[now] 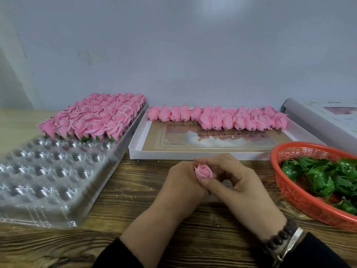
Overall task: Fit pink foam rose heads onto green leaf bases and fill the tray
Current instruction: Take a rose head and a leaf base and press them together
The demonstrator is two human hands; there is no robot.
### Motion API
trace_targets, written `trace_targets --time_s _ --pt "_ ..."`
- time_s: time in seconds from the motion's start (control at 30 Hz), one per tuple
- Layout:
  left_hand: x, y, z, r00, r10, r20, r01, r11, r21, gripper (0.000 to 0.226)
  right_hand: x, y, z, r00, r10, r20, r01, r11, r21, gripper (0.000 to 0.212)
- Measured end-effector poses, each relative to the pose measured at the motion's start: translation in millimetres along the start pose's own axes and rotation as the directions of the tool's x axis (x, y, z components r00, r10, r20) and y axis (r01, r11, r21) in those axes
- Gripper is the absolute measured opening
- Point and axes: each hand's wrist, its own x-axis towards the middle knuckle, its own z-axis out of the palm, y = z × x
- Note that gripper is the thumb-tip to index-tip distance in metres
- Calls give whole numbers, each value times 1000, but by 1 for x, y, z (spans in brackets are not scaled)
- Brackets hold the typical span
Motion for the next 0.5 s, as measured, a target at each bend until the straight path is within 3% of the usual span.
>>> trace_targets --time_s 0.2,0.33,0.43,0.5 --pt "-1 2 2 998 18 56 -15 998 -65 9 1 7 -2 999 -31 -34 31 999 24 5" --pt "0 -2 1 994 -57 94 72 984 -162 24 2 10 -7 996 -72 -56 71 997 -5 24" --pt "-1 -4 2 990 -41 132 67 978 -200 13 2 8 -8 992 -118 -49 115 992 -52 16" --pt "-2 -4 3 992 -4 126 33 974 -226 21 2 8 -8 989 -139 -47 134 987 -88 14"
